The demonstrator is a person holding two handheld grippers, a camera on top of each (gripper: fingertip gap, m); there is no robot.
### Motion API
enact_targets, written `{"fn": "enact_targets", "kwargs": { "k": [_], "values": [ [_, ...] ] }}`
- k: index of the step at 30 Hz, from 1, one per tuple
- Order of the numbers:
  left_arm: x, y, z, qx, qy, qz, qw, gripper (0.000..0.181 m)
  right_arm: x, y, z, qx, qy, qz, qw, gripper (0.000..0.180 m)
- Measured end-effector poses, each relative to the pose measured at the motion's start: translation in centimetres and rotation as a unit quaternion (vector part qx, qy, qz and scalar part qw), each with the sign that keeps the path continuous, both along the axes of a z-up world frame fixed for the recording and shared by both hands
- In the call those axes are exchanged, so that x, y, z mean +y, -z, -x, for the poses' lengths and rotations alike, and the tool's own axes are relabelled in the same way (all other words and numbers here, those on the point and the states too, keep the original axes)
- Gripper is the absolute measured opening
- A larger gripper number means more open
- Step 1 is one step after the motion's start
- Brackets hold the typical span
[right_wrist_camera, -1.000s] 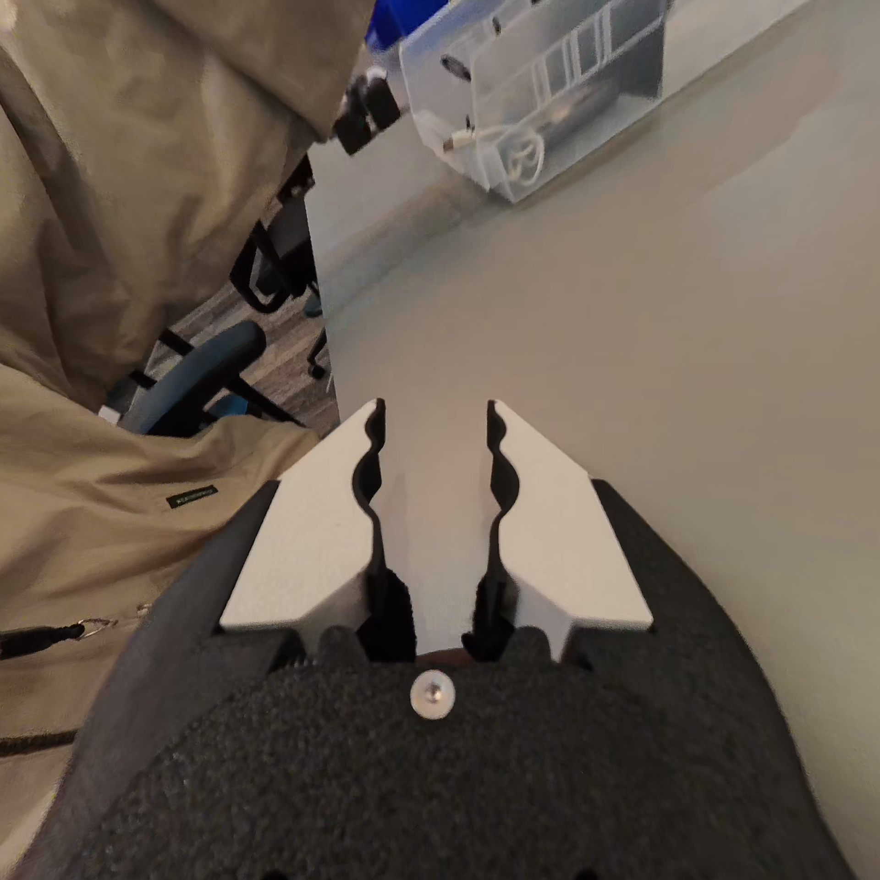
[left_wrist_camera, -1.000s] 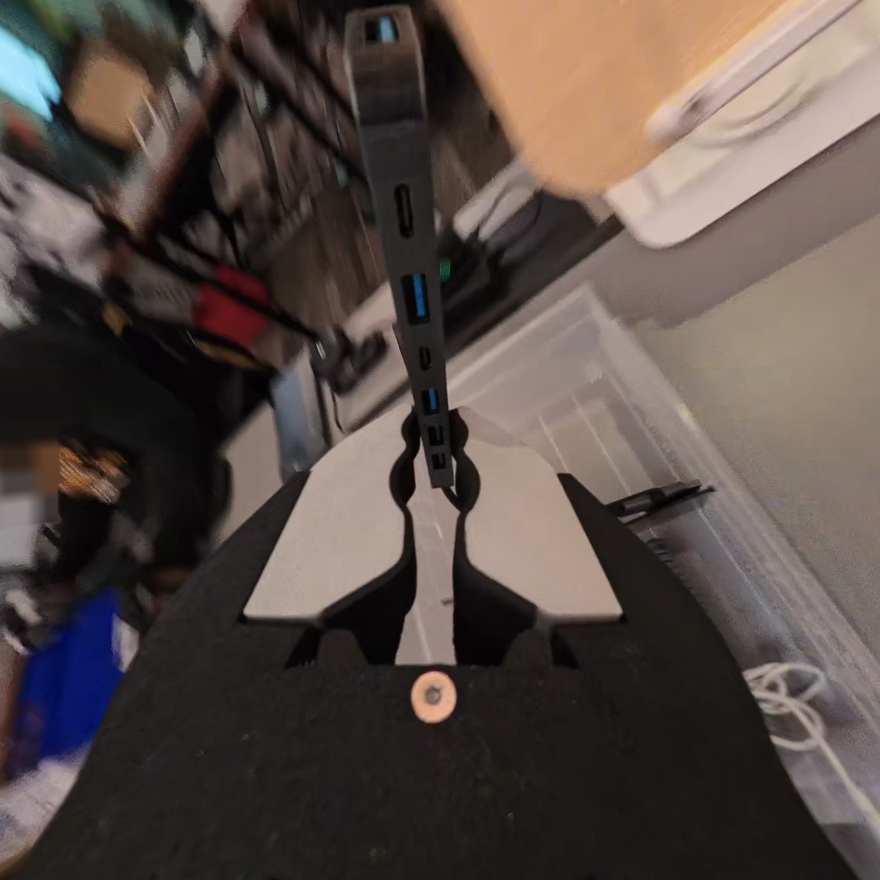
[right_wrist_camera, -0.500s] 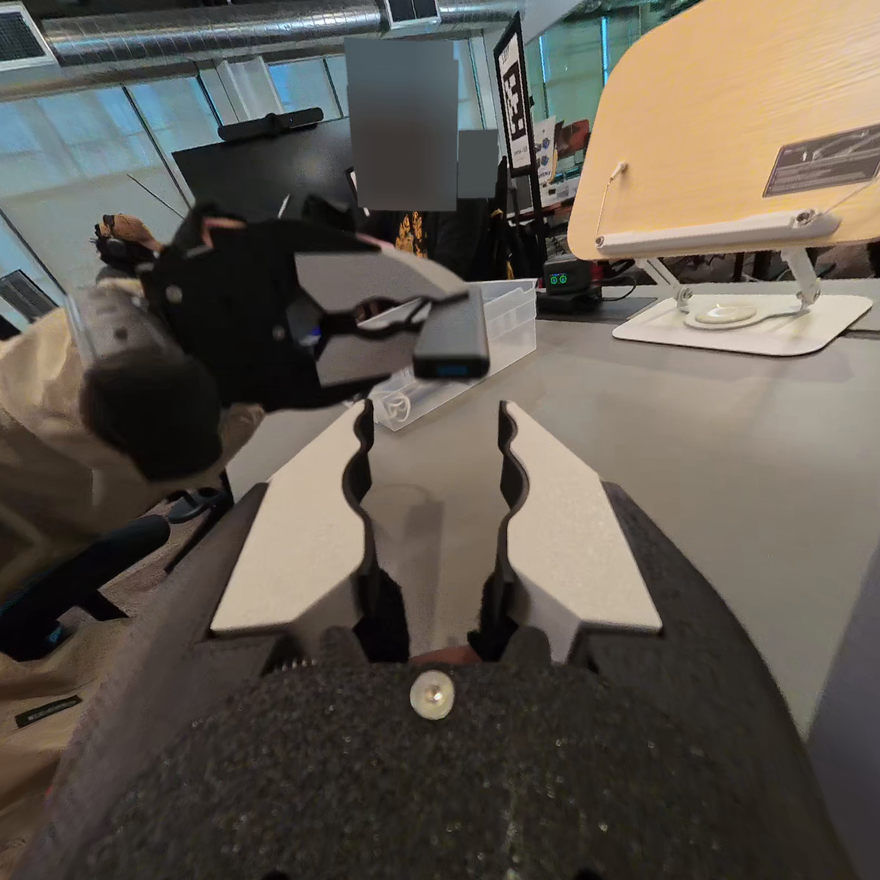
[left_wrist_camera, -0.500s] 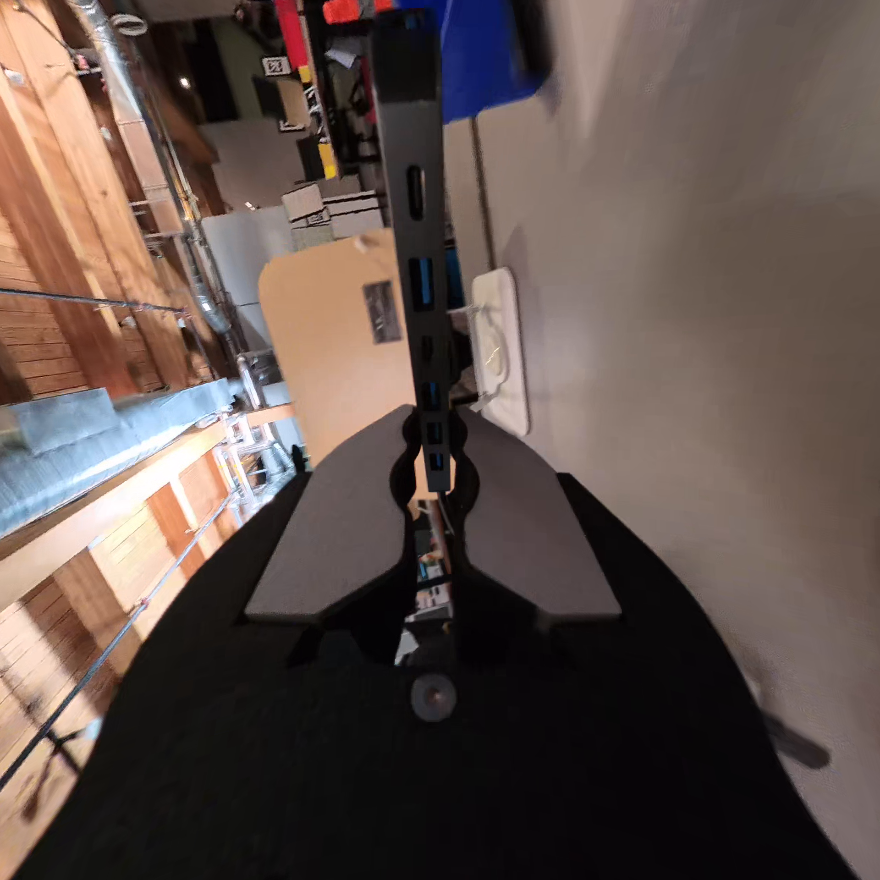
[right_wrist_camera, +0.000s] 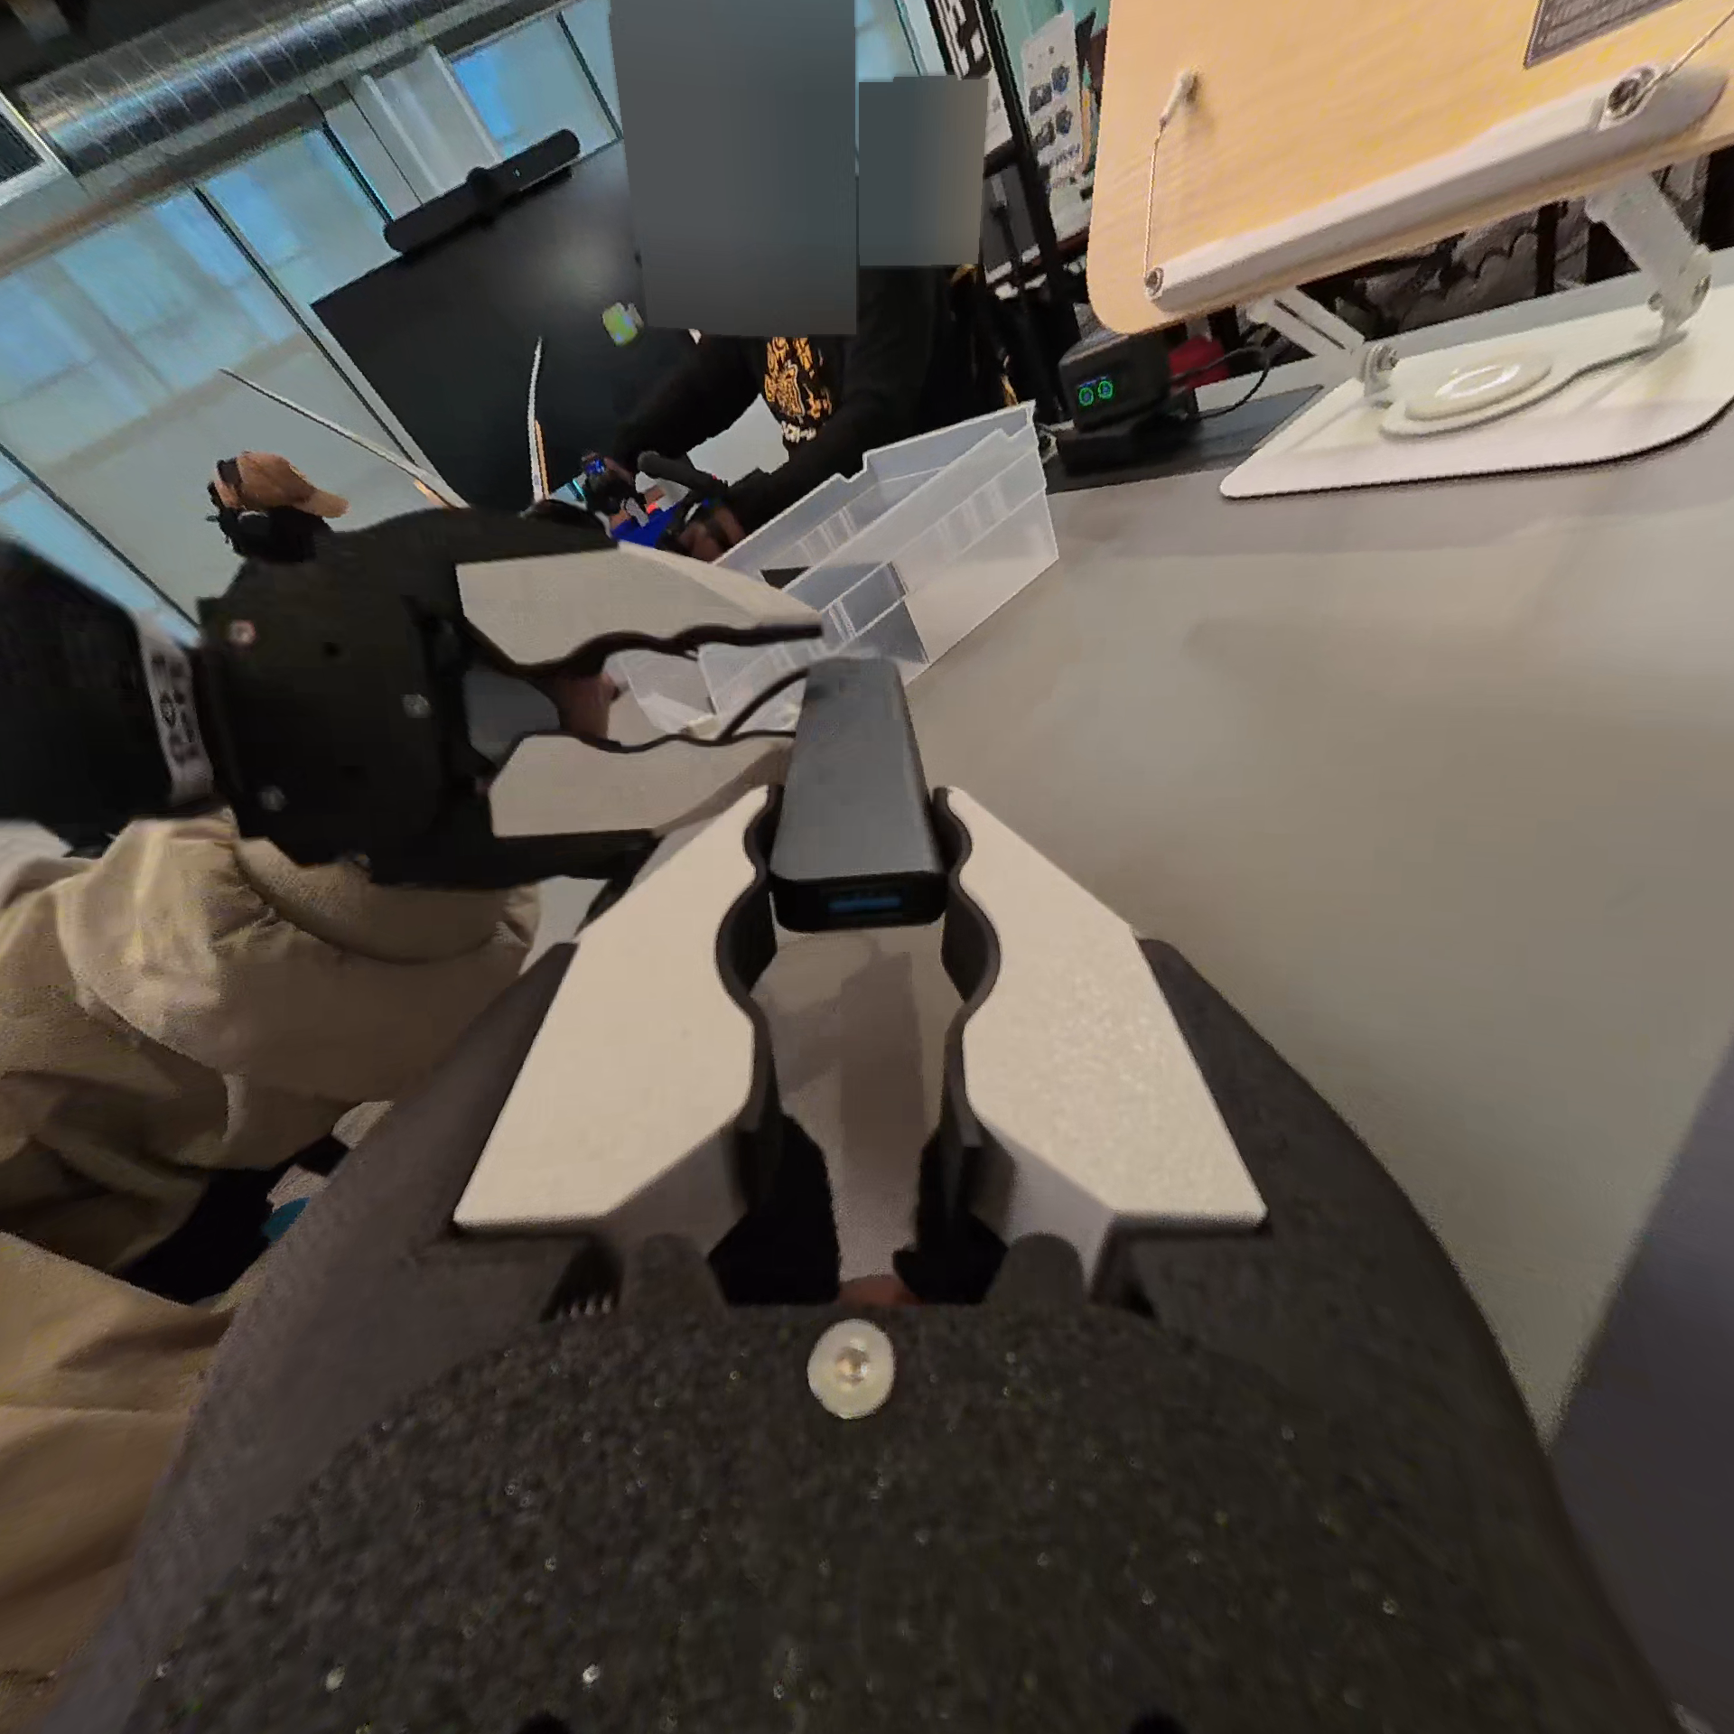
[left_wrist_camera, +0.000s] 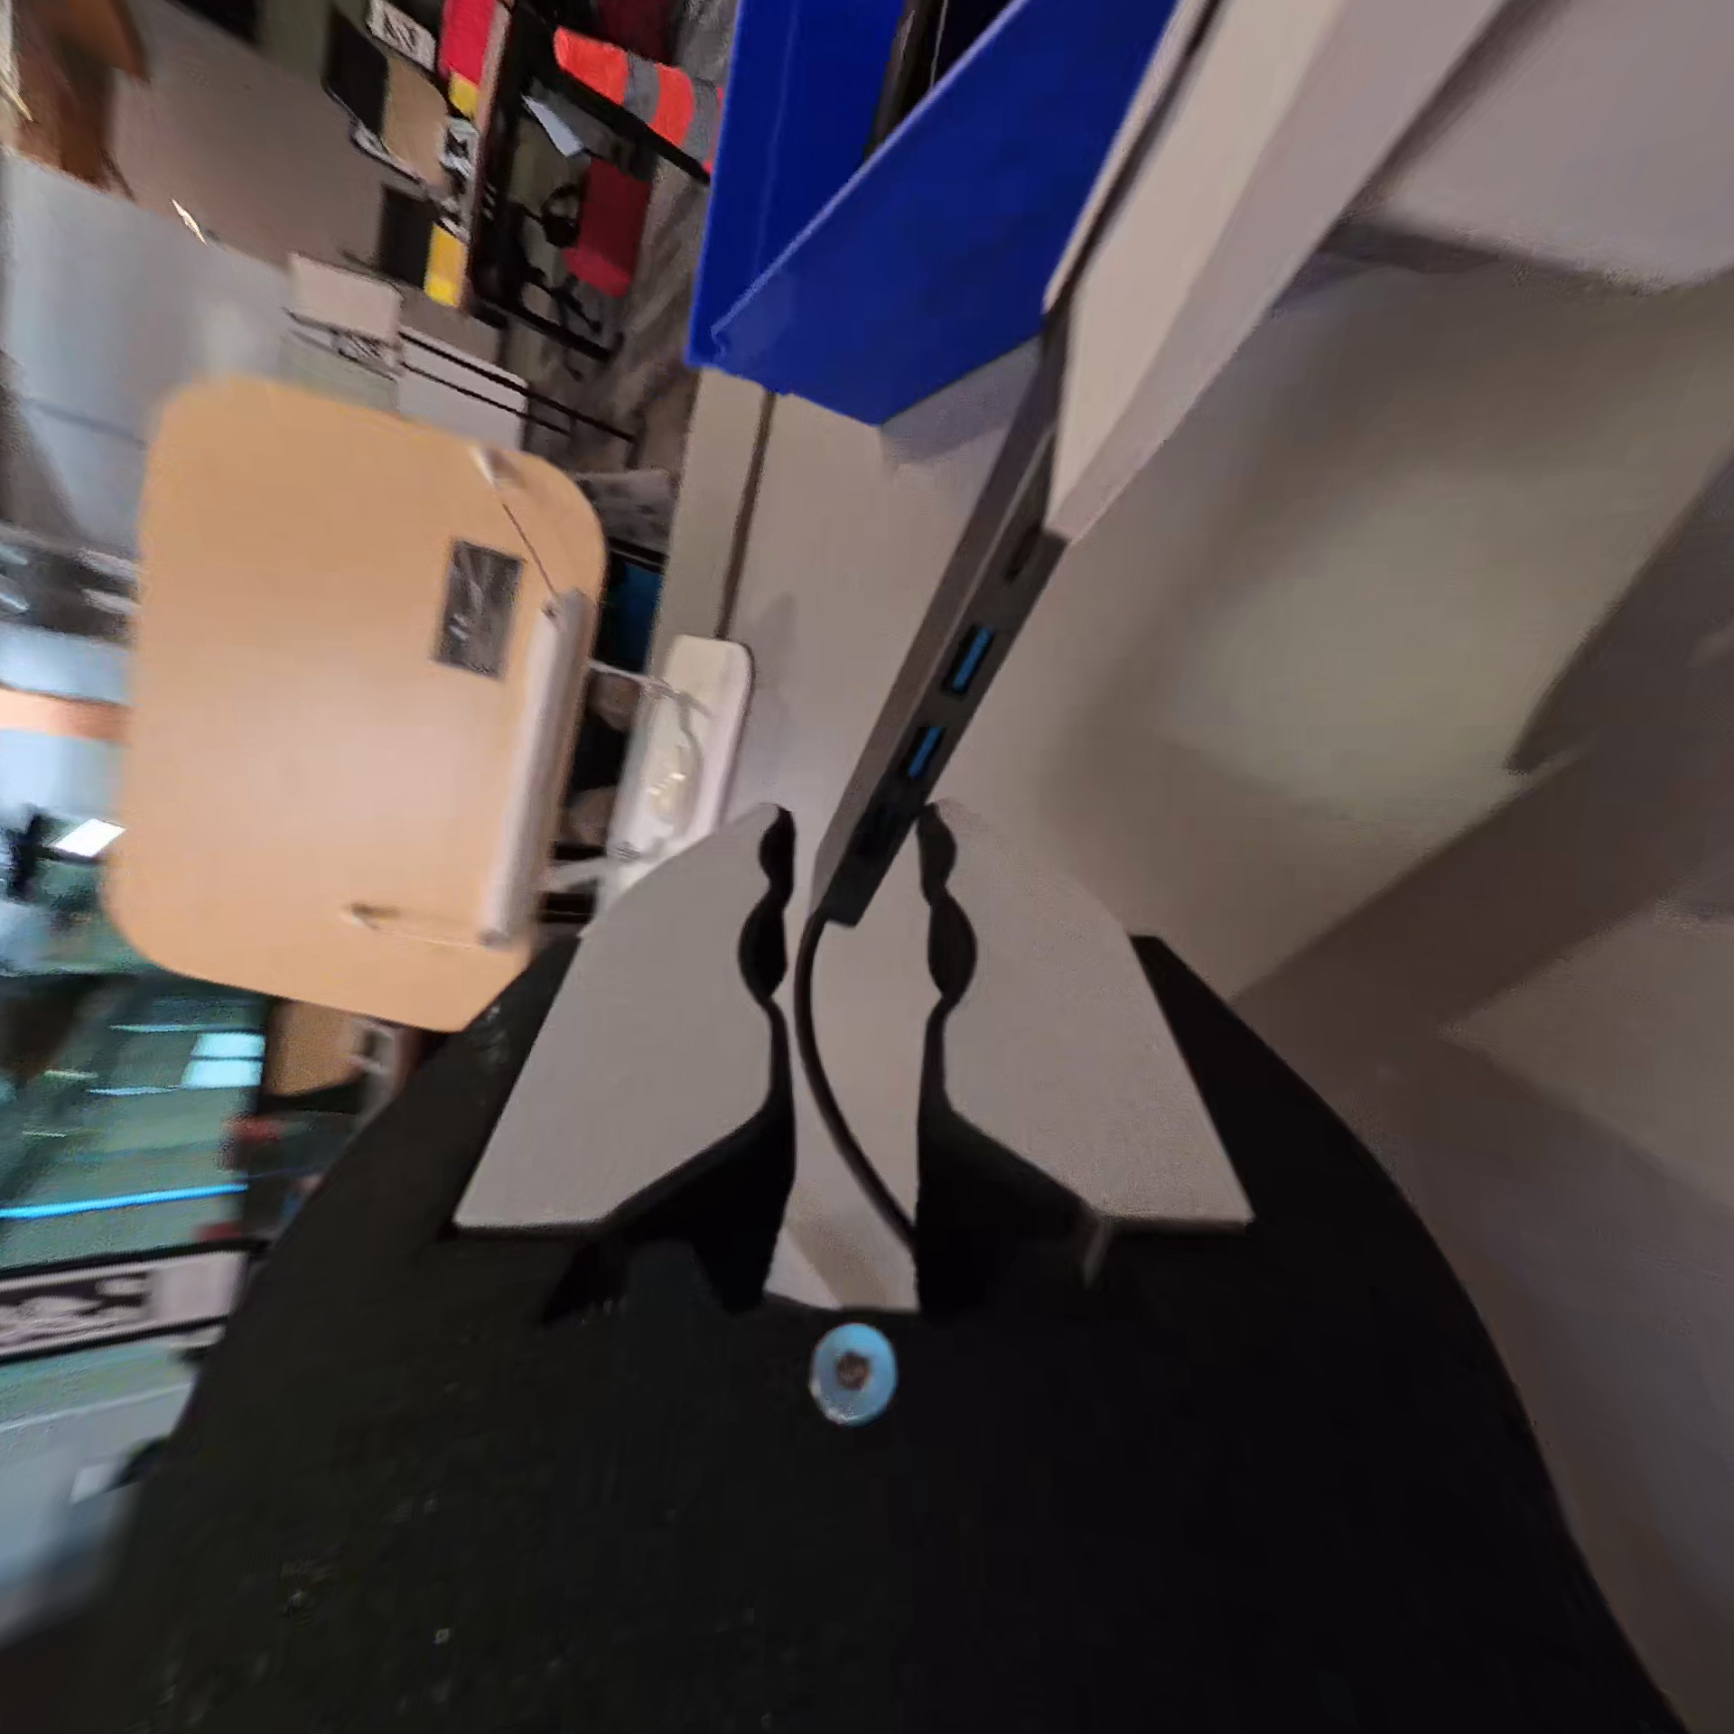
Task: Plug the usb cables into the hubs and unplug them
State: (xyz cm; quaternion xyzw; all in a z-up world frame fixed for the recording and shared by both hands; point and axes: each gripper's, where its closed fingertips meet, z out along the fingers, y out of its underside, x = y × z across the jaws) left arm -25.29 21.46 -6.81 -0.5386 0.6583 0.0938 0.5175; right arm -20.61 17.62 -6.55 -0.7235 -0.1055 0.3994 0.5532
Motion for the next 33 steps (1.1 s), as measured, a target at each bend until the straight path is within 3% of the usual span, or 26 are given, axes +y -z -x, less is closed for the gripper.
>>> {"fn": "enact_targets", "kwargs": {
  "k": [3,5,9,13,17,21,24,27,33],
  "values": [
    [0.2,1.0,1.8,-0.036,-0.009,0.065,0.997,0.045,-0.2,0.4,0.6,0.01,-0.02,0.015,1.0,0.03],
    [0.0,2.1,2.6,-0.017,0.004,0.049,0.999,0.047,-0.3,0.6,1.1,0.014,-0.034,0.022,0.999,0.03],
    [-1.0,3.8,2.8,0.014,0.035,-0.024,0.999,0.041,-0.7,0.9,2.3,0.032,-0.062,0.038,0.997,0.03],
    [-0.8,5.1,2.7,0.031,0.031,-0.049,0.998,0.011,-1.4,2.1,4.0,0.013,-0.108,0.057,0.992,0.031],
    [-0.3,4.7,3.5,0.063,0.039,-0.082,0.994,0.011,-1.6,3.1,4.3,-0.028,-0.127,0.06,0.99,0.032],
    [-0.4,4.5,3.4,0.101,0.057,-0.132,0.984,0.011,-1.6,4.5,5.5,-0.053,-0.159,0.099,0.981,0.049],
    [-0.6,4.8,3.3,0.138,0.071,-0.166,0.974,0.01,-1.7,5.4,6.2,-0.111,-0.181,0.104,0.972,0.036],
    [-0.7,5.4,3.4,0.155,0.076,-0.175,0.969,0.01,-2.2,6.9,6.4,-0.171,-0.204,0.12,0.956,0.034],
    [-0.2,4.6,3.8,0.115,0.043,-0.165,0.979,0.013,-1.9,6.5,6.7,-0.162,-0.2,0.117,0.959,0.031]
  ]
}}
